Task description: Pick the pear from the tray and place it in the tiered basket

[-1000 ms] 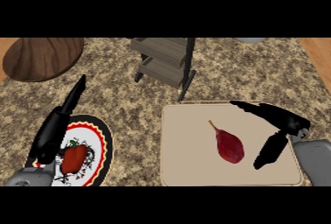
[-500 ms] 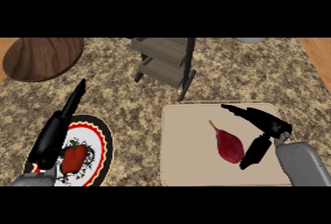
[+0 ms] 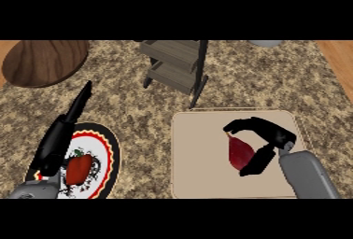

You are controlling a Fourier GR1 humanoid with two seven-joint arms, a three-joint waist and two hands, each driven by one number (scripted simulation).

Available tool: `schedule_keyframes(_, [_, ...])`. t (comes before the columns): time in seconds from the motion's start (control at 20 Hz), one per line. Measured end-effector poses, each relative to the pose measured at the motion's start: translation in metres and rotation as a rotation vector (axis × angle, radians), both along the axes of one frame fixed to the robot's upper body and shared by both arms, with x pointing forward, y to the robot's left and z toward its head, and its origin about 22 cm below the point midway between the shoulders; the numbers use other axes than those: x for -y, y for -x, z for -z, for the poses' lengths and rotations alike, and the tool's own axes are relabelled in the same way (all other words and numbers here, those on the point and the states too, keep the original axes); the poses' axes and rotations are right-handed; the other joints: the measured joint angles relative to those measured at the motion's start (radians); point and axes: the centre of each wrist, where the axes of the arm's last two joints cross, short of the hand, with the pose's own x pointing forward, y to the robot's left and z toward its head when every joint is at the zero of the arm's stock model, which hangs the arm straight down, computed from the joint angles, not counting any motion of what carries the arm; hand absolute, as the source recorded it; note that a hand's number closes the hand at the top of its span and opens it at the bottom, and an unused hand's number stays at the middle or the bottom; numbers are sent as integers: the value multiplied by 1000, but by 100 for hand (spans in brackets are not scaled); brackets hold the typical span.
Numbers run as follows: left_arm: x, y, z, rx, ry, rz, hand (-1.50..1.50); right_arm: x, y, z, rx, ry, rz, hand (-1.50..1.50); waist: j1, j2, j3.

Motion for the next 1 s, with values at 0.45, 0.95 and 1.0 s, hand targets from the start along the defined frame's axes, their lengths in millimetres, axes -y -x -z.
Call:
schedule_keyframes(0.45, [0,0,-9,5,4,-7,0,-8,1,-5,141,-106,25,150,1,4,5])
schedule_keyframes(0.95, [-9,4,1,-16,-6,-36,0,77,-6,-89,396,425,386,150,-36,-9,0])
schedule_keyframes(1.0, [-10,3,0,-16,-4,-37,0,87,-7,-106,428,502,437,150,-37,-9,0])
